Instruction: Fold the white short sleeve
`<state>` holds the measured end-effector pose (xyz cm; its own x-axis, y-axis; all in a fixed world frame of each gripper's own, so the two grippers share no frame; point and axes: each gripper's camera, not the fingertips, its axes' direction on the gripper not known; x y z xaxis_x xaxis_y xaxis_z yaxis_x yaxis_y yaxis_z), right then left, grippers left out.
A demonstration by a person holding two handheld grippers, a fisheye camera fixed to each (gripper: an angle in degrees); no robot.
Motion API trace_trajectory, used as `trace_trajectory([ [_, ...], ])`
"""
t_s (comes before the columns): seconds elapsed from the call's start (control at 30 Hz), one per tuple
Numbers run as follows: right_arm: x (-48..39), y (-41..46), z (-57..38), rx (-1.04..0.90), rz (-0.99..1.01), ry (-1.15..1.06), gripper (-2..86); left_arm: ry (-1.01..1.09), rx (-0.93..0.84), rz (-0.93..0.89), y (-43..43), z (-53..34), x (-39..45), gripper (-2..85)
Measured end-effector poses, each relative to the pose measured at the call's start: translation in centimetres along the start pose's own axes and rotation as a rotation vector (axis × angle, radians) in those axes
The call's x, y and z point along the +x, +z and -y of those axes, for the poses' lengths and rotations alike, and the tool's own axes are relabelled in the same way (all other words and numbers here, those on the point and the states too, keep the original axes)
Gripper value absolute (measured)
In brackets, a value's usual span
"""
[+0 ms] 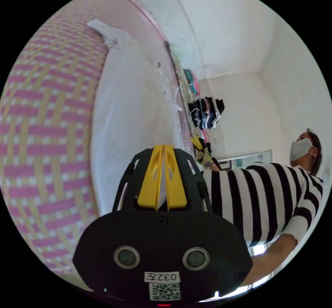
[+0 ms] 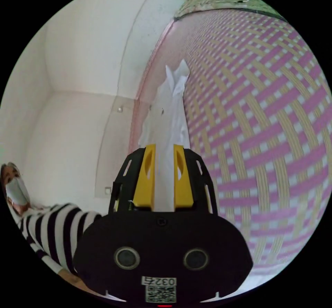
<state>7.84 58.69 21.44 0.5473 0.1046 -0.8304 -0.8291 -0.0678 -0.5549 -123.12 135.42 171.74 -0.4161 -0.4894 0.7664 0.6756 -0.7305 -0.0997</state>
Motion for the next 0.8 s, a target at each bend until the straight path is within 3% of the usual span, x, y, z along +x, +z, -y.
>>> trace_trajectory([
  [0.13,0.6,3.1,8.5,0.106,0.075,0.129,11.2,0.069,-0.045,-0.094,5.0,9.0,4.6,-0.9],
  [0.27,1.0,5.6,14.7,0.143,0.023,0.193,12.0,0.086,-0.11,-0.177,11.0,16.8,8.5,-0.9],
  [0.5,0.8,7.9,18.3,0.113,0.067,0.194,8.3,0.086,-0.205,-0.214,18.9,25.8,12.6,0.3],
  [0.7,-2.2,8.1,20.0,0.114,-0.031,0.161,-0.1,-0.036,-0.164,-0.309,22.7,30.8,14.4,1.0],
  [0.8,-8.5,7.5,20.2,0.173,-0.231,0.01,-0.8,-0.073,-0.151,-0.31,23.2,32.4,15.5,1.1],
])
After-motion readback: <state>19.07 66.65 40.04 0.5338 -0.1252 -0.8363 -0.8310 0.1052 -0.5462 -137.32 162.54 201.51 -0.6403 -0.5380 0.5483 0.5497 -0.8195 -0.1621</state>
